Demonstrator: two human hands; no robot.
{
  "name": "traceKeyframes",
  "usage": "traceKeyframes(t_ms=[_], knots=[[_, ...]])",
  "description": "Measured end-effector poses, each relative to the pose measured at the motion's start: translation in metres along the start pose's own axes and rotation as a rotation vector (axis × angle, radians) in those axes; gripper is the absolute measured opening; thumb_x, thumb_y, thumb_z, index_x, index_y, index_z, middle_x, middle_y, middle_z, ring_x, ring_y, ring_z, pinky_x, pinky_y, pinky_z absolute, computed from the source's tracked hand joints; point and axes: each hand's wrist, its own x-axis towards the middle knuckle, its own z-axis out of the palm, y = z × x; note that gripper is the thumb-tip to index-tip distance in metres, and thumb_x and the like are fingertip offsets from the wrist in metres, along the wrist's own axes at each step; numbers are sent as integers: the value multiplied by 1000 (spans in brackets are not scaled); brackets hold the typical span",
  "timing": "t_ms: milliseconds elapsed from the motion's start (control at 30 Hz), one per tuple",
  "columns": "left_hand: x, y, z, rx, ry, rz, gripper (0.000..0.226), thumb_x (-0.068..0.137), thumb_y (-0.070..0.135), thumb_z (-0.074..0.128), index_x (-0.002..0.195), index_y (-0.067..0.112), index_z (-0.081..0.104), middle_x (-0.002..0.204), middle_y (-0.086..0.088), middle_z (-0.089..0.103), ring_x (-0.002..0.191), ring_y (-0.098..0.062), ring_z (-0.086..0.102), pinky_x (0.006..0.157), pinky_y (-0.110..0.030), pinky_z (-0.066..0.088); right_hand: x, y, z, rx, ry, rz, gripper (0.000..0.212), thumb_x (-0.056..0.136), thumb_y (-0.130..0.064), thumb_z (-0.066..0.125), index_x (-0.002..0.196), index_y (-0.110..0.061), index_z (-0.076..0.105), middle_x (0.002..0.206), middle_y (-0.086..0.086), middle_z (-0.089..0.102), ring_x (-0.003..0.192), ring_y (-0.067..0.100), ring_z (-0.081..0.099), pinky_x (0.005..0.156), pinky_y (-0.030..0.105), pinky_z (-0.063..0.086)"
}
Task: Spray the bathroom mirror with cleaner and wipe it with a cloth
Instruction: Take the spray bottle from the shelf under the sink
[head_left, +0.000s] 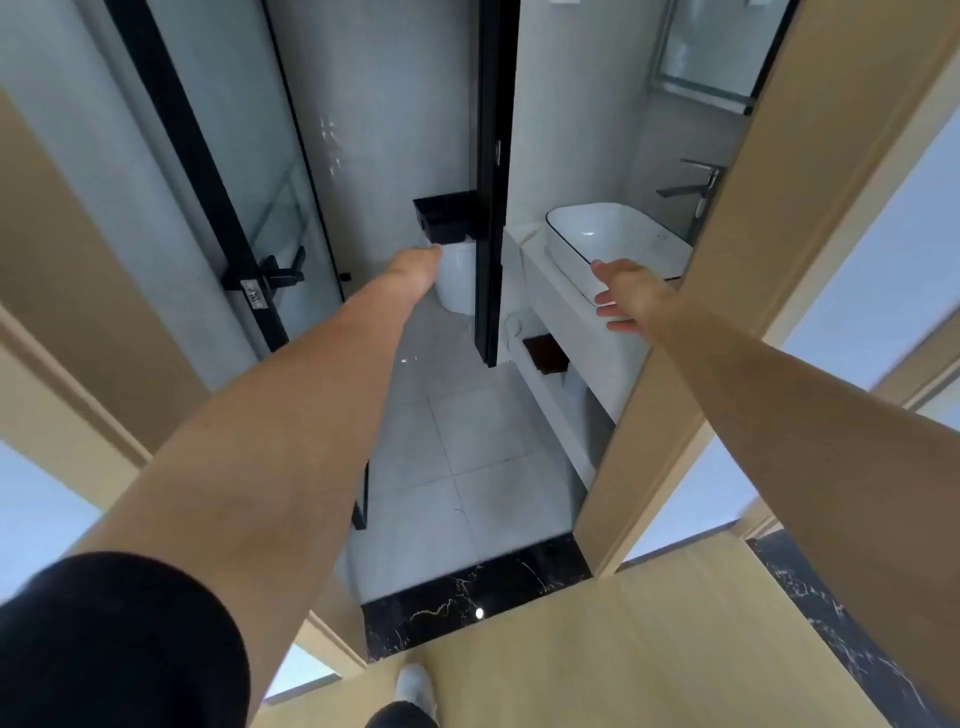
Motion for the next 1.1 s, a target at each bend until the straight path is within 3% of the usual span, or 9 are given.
traceKeyframes(t_ms=[200,333,467,567,667,733,933,1033,1100], knots=[[55,-43,35,32,-105,-128,57,105,41,35,151,8,34,157,-11,36,142,-28,38,117,-39,30,20,34,36,-34,-61,192,45,103,-45,41,135,-15,49,130,12,59,117,25,60,103,43,49],[97,-69,49,136,-219,-152,43,104,33,43,135,4,51,141,-14,51,113,-25,52,85,-32,38,40,44,56,-16,-73,297,46,105,-42,42,138,-10,48,135,15,58,123,27,58,105,43,47],[130,-80,50,194,-298,-167,33,100,31,53,123,7,55,99,-7,56,98,-22,47,59,-29,35,64,48,68,-19,-66,334,48,105,-43,41,142,-13,46,136,13,57,124,27,56,107,44,46],[152,-89,57,268,-342,-157,41,102,27,52,133,2,50,94,-6,50,101,-22,46,73,-30,39,81,54,78,-8,-66,352,49,105,-44,41,143,-13,45,137,14,56,124,28,56,107,44,46],[168,-96,62,267,-361,-189,45,102,29,50,139,3,47,128,-12,55,119,-26,53,93,-34,42,98,55,87,10,-66,369,50,104,-46,42,142,-13,46,137,14,56,122,28,56,106,43,46],[179,-99,64,280,-356,-180,45,104,28,46,141,2,45,146,-15,47,132,-30,48,104,-36,40,111,55,92,14,-65,384,50,104,-46,43,141,-14,47,138,15,56,124,29,56,107,43,45],[229,-97,65,298,-351,-177,41,106,18,37,141,-1,44,149,-19,44,136,-33,44,108,-35,37,154,48,108,2,-96,396,50,104,-44,43,142,-12,43,142,16,52,129,30,52,109,44,42],[257,-94,66,231,-340,-183,41,106,19,38,141,-1,46,148,-20,46,134,-32,46,107,-35,38,186,37,117,-2,-112,394,36,104,-43,42,128,-18,49,141,16,52,129,30,51,110,45,41],[279,-89,64,179,-324,-177,43,105,21,41,142,1,46,149,-19,46,123,-25,51,105,-36,41,214,30,124,-3,-131,389,34,104,-43,41,123,-16,49,139,15,54,127,29,52,110,45,42]])
